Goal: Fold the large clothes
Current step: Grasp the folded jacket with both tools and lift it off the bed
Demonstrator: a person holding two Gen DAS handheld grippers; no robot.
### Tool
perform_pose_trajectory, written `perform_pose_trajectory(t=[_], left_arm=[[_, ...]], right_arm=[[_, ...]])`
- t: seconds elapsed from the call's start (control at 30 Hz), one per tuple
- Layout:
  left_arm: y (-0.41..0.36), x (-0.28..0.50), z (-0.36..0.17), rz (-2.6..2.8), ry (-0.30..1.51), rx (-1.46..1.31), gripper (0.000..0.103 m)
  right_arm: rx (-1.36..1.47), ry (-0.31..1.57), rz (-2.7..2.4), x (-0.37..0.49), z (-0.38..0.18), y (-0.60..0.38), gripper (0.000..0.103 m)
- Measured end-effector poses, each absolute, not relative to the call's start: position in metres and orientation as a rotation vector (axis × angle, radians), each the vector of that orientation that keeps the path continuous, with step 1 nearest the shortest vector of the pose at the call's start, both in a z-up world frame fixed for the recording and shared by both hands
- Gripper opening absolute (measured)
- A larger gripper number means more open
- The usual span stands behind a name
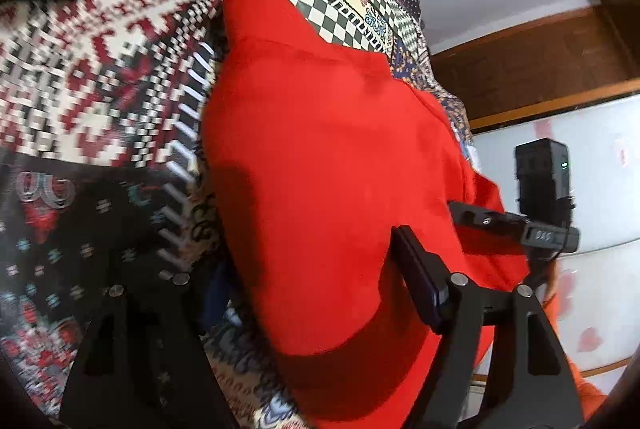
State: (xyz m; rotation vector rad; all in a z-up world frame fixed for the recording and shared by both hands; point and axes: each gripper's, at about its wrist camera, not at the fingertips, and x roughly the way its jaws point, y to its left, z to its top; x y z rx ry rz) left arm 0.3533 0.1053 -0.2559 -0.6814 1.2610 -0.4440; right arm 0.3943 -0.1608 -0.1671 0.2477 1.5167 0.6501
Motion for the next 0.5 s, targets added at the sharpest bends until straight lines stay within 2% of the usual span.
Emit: perform_pose_trajectory(t=[0.13,0.17,0.23,0.37,0.5], left_arm=[[0.101,0.36,-0.258,-0.453,1.254,-0.685,0.074],[0.099,0.36,-0.258,-0.449,1.249,-0.683,0.072],[0.098,0.36,-0.256,-0.445,1.24,-0.67,0.063],[0.094,0.354,-0.239,-0.449,1.193,-0.621,0.039],[0.082,0.344,-0.207,-0.451,1.139,-0.513,0.031]], right_arm=[[0.326,1.524,0.667,0.4,-0.173,-0.165,0.044],[0.359,1.528,0.673,0.399,-0.175,-0.167,0.037],[0.395,1.517,0.681,0.396,-0.173,-0.171,0.03],[0.342,1.457,0.676,0.381,-0.154,-0.166,0.026],[0.295,1.39,0.696,0.365,-0.123,-0.162,0.025]])
